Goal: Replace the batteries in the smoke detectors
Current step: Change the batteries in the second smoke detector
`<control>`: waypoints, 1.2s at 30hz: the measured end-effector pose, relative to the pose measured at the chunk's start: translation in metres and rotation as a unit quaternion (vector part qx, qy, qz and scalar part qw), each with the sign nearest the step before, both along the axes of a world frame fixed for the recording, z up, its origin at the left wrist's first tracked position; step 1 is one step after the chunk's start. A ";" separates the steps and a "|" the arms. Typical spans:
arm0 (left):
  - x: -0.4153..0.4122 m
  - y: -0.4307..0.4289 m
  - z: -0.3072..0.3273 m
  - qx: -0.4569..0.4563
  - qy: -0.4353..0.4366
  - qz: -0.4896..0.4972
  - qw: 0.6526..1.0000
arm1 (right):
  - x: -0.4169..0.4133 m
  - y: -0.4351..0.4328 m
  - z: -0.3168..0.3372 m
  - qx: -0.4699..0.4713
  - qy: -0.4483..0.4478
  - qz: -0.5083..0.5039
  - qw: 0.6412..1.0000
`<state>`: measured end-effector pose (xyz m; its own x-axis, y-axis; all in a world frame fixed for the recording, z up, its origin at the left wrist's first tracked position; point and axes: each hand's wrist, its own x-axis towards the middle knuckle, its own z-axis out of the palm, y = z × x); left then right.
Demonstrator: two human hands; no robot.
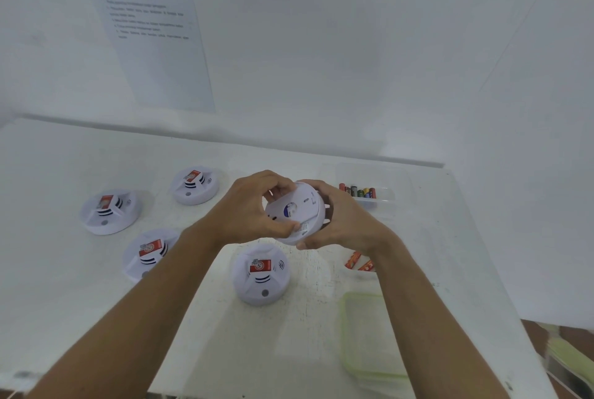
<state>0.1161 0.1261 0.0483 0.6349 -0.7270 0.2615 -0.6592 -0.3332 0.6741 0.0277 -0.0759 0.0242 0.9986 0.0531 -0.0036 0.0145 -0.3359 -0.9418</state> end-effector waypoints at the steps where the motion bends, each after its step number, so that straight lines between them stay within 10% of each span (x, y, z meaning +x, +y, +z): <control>1: -0.001 0.000 0.000 0.000 0.004 0.004 1.000 | 0.000 0.001 -0.001 -0.001 0.002 0.000 1.000; 36: -0.002 -0.007 0.006 0.026 -0.028 0.037 0.999 | 0.004 0.002 -0.012 0.068 0.008 -0.007 0.998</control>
<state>0.1139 0.1188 0.0547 0.6731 -0.6920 0.2610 -0.6671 -0.4156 0.6183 0.0314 -0.0734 0.0118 0.9991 0.0399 -0.0141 -0.0056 -0.2056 -0.9786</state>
